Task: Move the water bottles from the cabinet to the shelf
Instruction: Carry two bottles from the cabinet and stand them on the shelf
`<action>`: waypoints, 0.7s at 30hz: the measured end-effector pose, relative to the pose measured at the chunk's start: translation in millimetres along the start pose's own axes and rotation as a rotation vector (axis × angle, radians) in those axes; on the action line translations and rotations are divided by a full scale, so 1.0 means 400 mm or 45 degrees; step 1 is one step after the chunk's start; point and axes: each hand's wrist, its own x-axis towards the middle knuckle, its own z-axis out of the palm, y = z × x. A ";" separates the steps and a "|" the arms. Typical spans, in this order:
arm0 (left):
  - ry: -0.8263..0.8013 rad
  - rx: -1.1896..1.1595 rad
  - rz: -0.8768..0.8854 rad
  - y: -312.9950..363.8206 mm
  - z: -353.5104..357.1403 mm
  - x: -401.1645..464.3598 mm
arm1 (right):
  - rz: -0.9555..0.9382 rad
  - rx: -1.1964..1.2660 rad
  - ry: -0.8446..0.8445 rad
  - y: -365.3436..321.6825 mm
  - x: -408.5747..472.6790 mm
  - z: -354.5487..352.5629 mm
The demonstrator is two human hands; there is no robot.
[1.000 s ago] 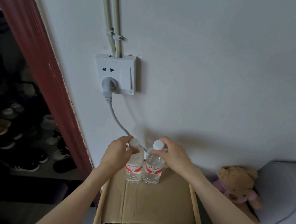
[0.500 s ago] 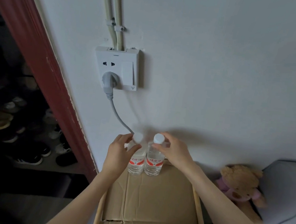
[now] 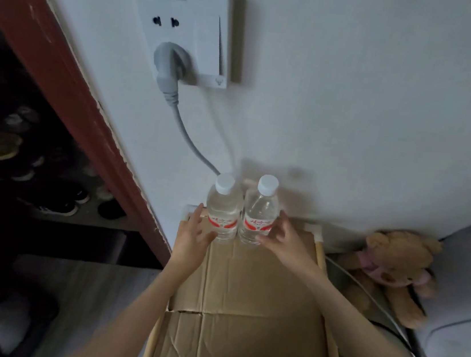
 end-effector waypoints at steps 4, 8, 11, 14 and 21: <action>0.007 0.118 0.048 -0.021 0.024 0.008 | -0.025 0.015 -0.061 -0.013 0.010 0.013; 0.076 0.081 0.023 -0.017 0.044 0.008 | 0.007 0.209 -0.028 0.004 0.000 0.042; 0.096 0.020 -0.021 -0.002 0.049 0.006 | -0.021 0.267 0.005 0.001 -0.006 0.052; 0.078 0.039 -0.010 0.006 0.048 0.009 | -0.039 0.289 -0.012 0.001 -0.001 0.044; 0.025 0.043 0.002 0.003 0.043 0.005 | -0.023 0.301 -0.066 -0.005 -0.004 0.039</action>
